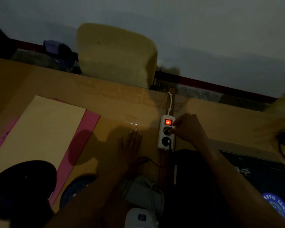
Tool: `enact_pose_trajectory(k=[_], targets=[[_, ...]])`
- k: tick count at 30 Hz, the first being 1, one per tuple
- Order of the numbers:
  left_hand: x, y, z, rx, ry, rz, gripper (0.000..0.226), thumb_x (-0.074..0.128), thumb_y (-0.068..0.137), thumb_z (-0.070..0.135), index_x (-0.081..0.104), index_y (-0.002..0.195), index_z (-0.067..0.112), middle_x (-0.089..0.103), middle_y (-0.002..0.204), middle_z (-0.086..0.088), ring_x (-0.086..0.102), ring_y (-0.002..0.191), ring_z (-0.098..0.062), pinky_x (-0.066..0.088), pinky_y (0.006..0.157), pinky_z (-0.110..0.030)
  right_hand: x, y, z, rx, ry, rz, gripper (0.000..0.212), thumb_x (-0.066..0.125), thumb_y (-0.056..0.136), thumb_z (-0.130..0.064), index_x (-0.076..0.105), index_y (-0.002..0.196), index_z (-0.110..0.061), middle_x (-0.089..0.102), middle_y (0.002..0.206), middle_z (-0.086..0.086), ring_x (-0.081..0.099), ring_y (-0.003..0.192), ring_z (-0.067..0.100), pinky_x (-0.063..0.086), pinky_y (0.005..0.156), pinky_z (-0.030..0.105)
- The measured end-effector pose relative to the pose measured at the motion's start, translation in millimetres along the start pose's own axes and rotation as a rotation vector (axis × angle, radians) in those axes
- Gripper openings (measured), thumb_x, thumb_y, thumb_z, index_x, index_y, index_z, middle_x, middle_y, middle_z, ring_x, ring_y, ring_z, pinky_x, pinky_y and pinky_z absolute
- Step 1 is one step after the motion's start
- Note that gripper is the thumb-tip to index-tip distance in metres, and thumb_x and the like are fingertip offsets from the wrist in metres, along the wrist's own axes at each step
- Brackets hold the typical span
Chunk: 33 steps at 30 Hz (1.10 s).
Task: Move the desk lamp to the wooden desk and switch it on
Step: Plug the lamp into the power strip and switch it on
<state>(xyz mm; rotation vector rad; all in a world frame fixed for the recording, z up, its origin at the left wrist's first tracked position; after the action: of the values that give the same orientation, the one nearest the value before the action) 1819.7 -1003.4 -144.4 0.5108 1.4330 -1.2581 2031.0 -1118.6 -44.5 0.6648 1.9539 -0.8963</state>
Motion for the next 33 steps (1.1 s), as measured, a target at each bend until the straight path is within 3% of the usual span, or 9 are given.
enact_pose_trajectory(k=[2,3,6,11,14,19,23,29,33], targets=[[-3.3,-1.6,2.7,-0.004,0.005,-0.012,0.100,0.033,0.086,0.076,-0.016,0.153,0.021,-0.021,0.164,-0.009,-0.015,0.153,-0.032,-0.001,0.120,-0.060,-1.3,-1.3,4.0,0.019,0.035,-0.012,0.021,0.085,0.078,-0.023,0.082,0.094,-0.010,0.080,0.097,0.007,0.062,0.061,-0.004,0.039,0.049,0.002],[-4.3,-1.7,3.7,-0.009,0.007,-0.016,0.100,0.034,0.086,0.076,-0.016,0.153,0.021,-0.020,0.164,-0.009,-0.014,0.153,-0.032,0.000,0.120,-0.060,0.0,-2.4,3.1,0.020,0.043,-0.022,0.018,0.085,0.079,-0.022,0.082,0.092,-0.010,0.080,0.095,0.008,0.061,0.059,-0.004,0.041,0.049,0.003],[-4.6,-1.9,3.7,-0.025,0.020,-0.027,0.100,0.034,0.086,0.076,-0.015,0.153,0.021,-0.020,0.164,-0.009,-0.013,0.153,-0.032,0.001,0.120,-0.060,9.4,-7.1,-2.4,0.037,0.061,-0.010,0.022,0.085,0.078,-0.024,0.083,0.094,-0.010,0.079,0.098,0.010,0.071,0.083,0.015,0.056,0.076,0.023],[-1.1,-3.0,2.6,-0.032,0.029,0.010,0.101,0.027,0.082,0.080,-0.010,0.155,0.022,-0.015,0.164,-0.008,-0.008,0.153,-0.034,0.008,0.119,-0.062,16.4,-7.9,-2.3,0.066,0.110,0.047,0.024,0.087,0.074,-0.024,0.083,0.089,-0.007,0.080,0.088,0.011,0.065,0.065,0.009,0.048,0.062,0.019],[5.5,-0.1,2.2,-0.037,-0.001,0.011,0.101,0.032,0.083,0.080,-0.012,0.154,0.024,-0.016,0.165,-0.008,-0.011,0.153,-0.032,0.004,0.120,-0.060,16.0,-3.9,0.3,0.103,0.093,0.042,0.030,0.089,0.071,-0.027,0.082,0.093,-0.007,0.080,0.093,0.010,0.068,0.072,0.010,0.044,0.057,0.013],[5.9,-0.6,0.2,-0.020,-0.042,0.021,0.105,0.040,0.083,0.077,-0.011,0.155,0.019,-0.016,0.166,-0.008,-0.012,0.153,-0.030,0.003,0.119,-0.060,16.1,-1.9,-3.3,0.112,0.021,-0.002,0.044,0.085,0.076,-0.037,0.077,0.104,-0.004,0.077,0.103,0.011,0.073,0.093,0.022,0.060,0.082,0.034],[-5.0,-11.8,5.8,-0.060,-0.075,-0.057,0.108,0.045,0.083,0.076,-0.009,0.156,0.016,-0.015,0.166,-0.011,-0.008,0.154,-0.031,0.009,0.119,-0.059,13.7,-16.6,-8.7,0.111,-0.052,0.001,0.042,0.077,0.082,-0.041,0.074,0.112,-0.011,0.073,0.111,0.009,0.070,0.103,0.025,0.058,0.083,0.035],[-35.0,-57.0,10.0,-0.006,-0.490,0.069,0.116,0.072,0.079,0.056,-0.006,0.156,0.016,-0.007,0.166,-0.013,-0.001,0.154,-0.028,0.014,0.123,-0.043,19.3,-67.6,-47.3,-0.130,0.145,0.112,0.054,0.072,0.089,-0.025,0.057,0.138,-0.008,0.057,0.141,0.016,0.055,0.129,0.032,0.047,0.107,0.040],[-36.5,-111.2,7.4,-0.016,-0.792,0.283,0.098,0.076,0.082,0.035,0.013,0.156,0.022,0.016,0.164,-0.006,0.018,0.149,-0.017,0.018,0.114,-0.019,44.1,-116.8,-95.1,-0.360,0.194,0.165,0.047,0.071,0.087,-0.023,0.061,0.133,-0.019,0.065,0.128,0.010,0.064,0.114,0.026,0.050,0.094,0.032]])
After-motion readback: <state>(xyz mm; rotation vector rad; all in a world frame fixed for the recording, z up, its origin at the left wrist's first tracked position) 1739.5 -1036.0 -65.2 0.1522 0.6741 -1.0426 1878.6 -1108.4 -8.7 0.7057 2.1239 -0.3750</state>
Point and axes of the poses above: each hand's wrist, its own y-axis towards the middle knuckle, its own x-axis out of the palm, z = x × y, the point moved 3 cm from there along y, towards the middle knuckle
